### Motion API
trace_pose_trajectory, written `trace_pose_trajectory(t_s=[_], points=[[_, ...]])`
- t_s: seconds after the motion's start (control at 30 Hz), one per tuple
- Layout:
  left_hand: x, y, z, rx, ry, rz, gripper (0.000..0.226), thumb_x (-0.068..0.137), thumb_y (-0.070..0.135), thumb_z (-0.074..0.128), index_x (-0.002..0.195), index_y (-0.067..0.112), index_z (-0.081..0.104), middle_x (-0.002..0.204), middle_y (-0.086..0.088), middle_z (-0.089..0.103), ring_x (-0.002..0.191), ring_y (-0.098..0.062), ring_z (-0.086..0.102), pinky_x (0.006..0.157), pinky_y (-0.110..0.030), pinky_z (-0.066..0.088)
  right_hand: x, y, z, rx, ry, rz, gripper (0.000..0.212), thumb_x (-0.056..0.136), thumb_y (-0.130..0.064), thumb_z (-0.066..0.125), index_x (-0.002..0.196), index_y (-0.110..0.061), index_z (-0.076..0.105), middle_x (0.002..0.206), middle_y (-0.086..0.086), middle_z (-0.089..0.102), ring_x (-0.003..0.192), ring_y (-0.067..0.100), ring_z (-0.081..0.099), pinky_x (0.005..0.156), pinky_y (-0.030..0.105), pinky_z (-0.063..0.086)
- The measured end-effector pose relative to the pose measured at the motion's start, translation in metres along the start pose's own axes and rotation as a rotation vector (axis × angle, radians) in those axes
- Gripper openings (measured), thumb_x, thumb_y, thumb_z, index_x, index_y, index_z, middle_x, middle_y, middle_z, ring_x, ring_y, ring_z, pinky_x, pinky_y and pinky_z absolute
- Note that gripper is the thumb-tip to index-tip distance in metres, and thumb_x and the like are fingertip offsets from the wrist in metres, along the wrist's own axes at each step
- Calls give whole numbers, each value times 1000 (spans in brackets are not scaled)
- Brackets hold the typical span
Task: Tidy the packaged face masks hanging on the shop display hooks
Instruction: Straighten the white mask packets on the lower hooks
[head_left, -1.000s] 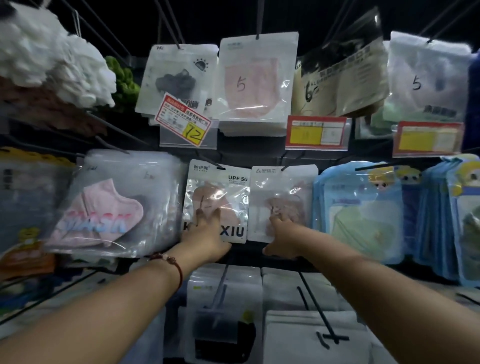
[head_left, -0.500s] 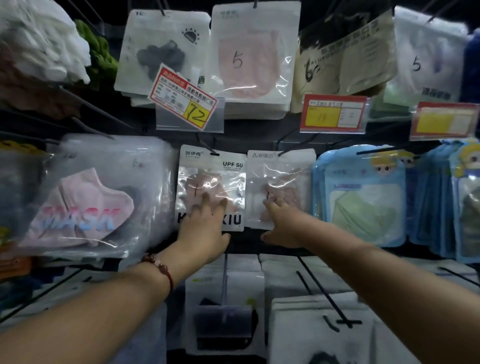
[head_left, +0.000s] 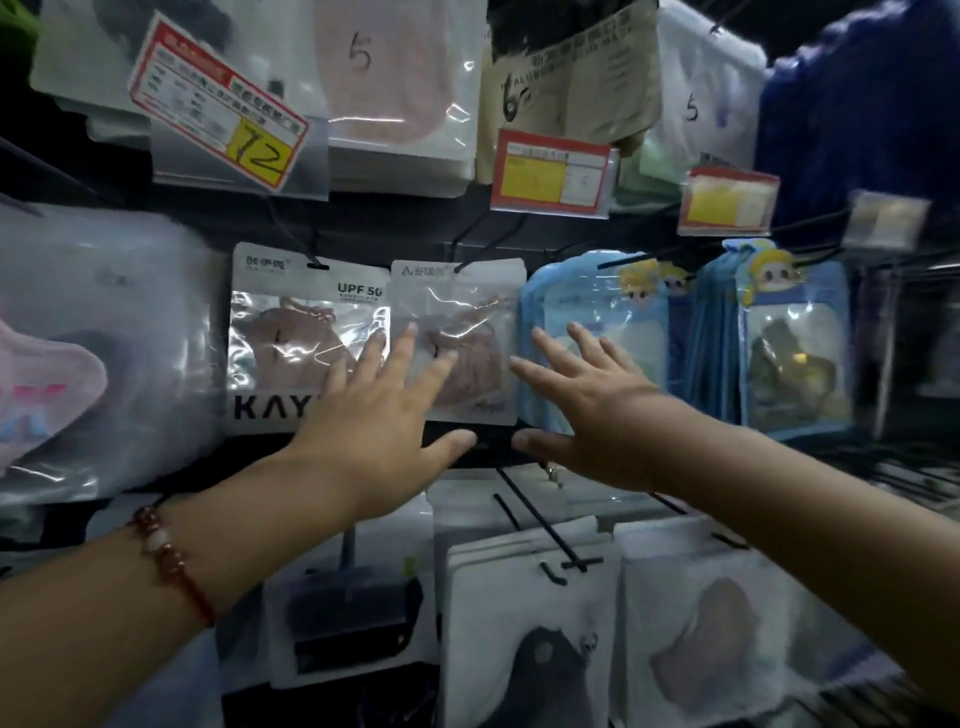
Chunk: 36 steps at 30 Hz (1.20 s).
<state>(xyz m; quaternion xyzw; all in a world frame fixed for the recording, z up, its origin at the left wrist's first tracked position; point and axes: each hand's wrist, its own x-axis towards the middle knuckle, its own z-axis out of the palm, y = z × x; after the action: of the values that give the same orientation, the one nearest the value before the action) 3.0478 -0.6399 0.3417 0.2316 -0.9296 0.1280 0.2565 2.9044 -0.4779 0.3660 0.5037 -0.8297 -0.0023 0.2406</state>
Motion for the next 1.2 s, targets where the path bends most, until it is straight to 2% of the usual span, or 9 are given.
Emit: trace_pose_trajectory(t_s=[0.3, 0.53, 0.63, 0.83, 1.03, 1.2], points=[[29, 67, -4, 41, -40, 3, 81, 92, 75, 24, 155, 41, -14, 163, 2, -27, 152, -23, -18, 124, -45, -5, -24, 75, 5, 95, 25, 14, 81, 92, -68, 37, 156, -36, -1, 164, -4, -15, 149, 22, -18, 122, 42, -7], [58, 121, 3, 140, -6, -9, 81, 95, 69, 32, 155, 39, -14, 164, -1, -26, 153, -27, -14, 124, -48, 0, -20, 126, 7, 42, 31, -45, 84, 92, -67, 39, 156, -33, -5, 164, 0, -14, 149, 25, -16, 122, 41, -6], [67, 139, 7, 157, 0, -36, 81, 96, 67, 35, 156, 38, -11, 164, -2, -26, 153, -29, -11, 124, -48, 2, -9, 133, 15, 3, 29, -97, 88, 92, -63, 45, 156, -28, -4, 164, 5, -13, 150, 29, -11, 123, 41, -2], [89, 150, 26, 160, 25, -135, 84, 94, 70, 34, 157, 34, -9, 164, -8, -25, 153, -35, -5, 122, -56, 7, 12, 135, 35, 115, 93, -145, 89, 91, -60, 52, 156, -25, 2, 165, 6, -8, 151, 29, -2, 121, 46, 12], [113, 148, 43, 54, 93, -203, 88, 90, 72, 45, 157, 32, 5, 166, -9, -17, 152, -36, 6, 120, -56, 18, 32, 137, 50, 218, 101, -144, 83, 92, -50, 56, 156, -24, 9, 165, 8, -1, 151, 30, 2, 120, 47, 18], [121, 147, 49, -9, 152, -193, 85, 91, 61, 55, 157, 33, 9, 164, -6, -24, 153, -31, -5, 121, -53, 13, 47, 134, 57, 344, 135, -99, 76, 91, -51, 57, 152, -21, 23, 164, 7, 6, 149, 30, 8, 117, 49, 24]])
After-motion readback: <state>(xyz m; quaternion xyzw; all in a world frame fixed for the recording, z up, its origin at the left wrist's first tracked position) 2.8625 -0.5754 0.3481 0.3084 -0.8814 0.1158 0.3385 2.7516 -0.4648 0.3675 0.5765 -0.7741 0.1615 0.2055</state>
